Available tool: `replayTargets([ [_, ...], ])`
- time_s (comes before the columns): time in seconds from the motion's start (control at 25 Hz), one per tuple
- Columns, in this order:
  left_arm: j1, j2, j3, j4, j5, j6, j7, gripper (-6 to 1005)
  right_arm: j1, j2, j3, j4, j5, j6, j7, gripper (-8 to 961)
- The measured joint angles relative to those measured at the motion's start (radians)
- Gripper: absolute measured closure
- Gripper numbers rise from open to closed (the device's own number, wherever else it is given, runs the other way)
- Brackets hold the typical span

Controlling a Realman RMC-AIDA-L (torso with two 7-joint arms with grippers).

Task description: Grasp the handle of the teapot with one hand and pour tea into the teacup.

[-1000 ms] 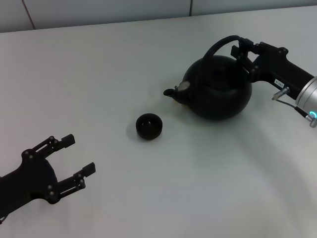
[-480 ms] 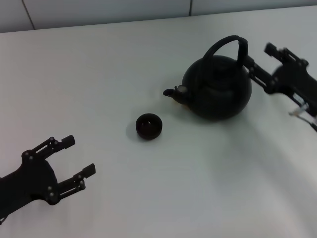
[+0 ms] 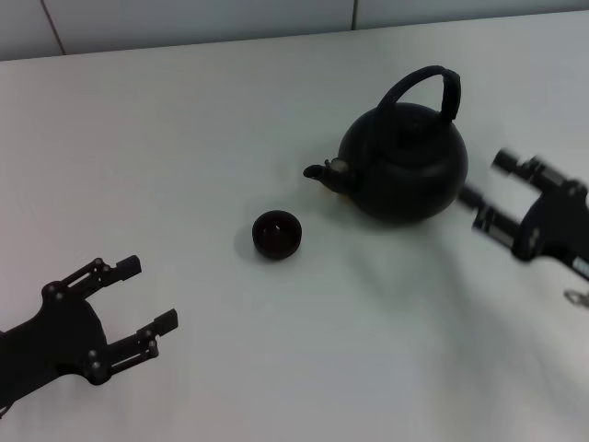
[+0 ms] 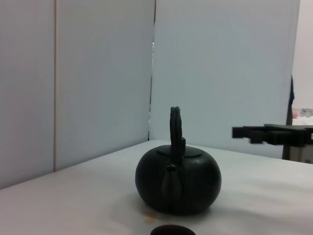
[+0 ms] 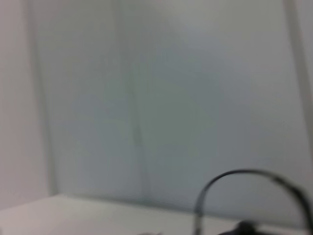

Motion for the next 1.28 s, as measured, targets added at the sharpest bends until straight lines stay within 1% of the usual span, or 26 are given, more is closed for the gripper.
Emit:
replayTargets([
  [0.16, -0.008, 0.004, 0.024, 0.012, 0.001, 0.001, -0.016, 199, -0.001, -0.012, 0.000, -0.133, -0.238, -0.049, 0.146, 274],
  [0.2, -0.011, 0.005, 0.046, 0.024, 0.001, 0.002, -0.036, 199, 0.007, -0.013, 0.001, -0.195, -0.345, -0.067, 0.208, 274],
  [0.24, -0.011, 0.005, 0.046, 0.024, 0.001, 0.002, -0.036, 199, 0.007, -0.013, 0.001, -0.195, -0.345, -0.067, 0.208, 274],
  [0.32, -0.016, 0.007, 0.074, 0.042, 0.001, 0.002, -0.063, 199, 0.016, -0.015, 0.005, -0.251, -0.421, -0.079, 0.261, 274],
  [0.4, -0.021, 0.011, 0.087, 0.054, 0.001, 0.001, -0.086, 199, 0.026, -0.018, 0.005, -0.294, -0.450, -0.083, 0.297, 274],
  [0.52, -0.027, 0.014, 0.089, 0.056, 0.001, 0.002, -0.096, 199, 0.032, -0.019, 0.002, -0.308, -0.453, -0.083, 0.306, 275],
  [0.68, -0.048, 0.021, 0.104, 0.070, 0.000, 0.002, -0.122, 199, 0.044, -0.016, 0.000, -0.368, -0.484, -0.084, 0.321, 275],
  [0.72, -0.078, 0.031, 0.160, 0.126, 0.002, 0.001, -0.193, 199, 0.048, -0.015, 0.001, -0.394, -0.496, -0.087, 0.334, 275],
  [0.8, -0.101, 0.041, 0.205, 0.176, 0.002, 0.000, -0.249, 199, 0.066, -0.016, 0.001, -0.461, -0.537, -0.106, 0.381, 275],
  [0.84, -0.101, 0.041, 0.205, 0.176, 0.002, 0.000, -0.249, 199, 0.066, -0.016, 0.001, -0.461, -0.537, -0.106, 0.381, 275],
  [0.88, -0.118, 0.052, 0.231, 0.201, 0.002, -0.002, -0.287, 199, 0.076, -0.019, 0.001, -0.482, -0.552, -0.116, 0.403, 275],
  [0.92, -0.143, 0.070, 0.267, 0.227, 0.002, -0.003, -0.341, 199, 0.089, -0.024, 0.001, -0.511, -0.573, -0.128, 0.432, 275],
  [0.96, -0.154, 0.078, 0.284, 0.237, 0.002, -0.003, -0.367, 199, 0.089, -0.024, 0.001, -0.511, -0.573, -0.128, 0.432, 275],
  [1.04, -0.166, 0.085, 0.306, 0.254, 0.002, -0.004, -0.391, 199, 0.102, -0.026, 0.001, -0.551, -0.597, -0.138, 0.455, 274],
  [1.16, -0.171, 0.082, 0.320, 0.276, 0.010, -0.004, -0.407, 199, 0.105, -0.026, 0.001, -0.561, -0.604, -0.140, 0.460, 274],
  [1.28, -0.177, 0.072, 0.323, 0.285, 0.016, 0.001, -0.410, 199, 0.112, -0.025, 0.001, -0.569, -0.612, -0.142, 0.461, 274],
])
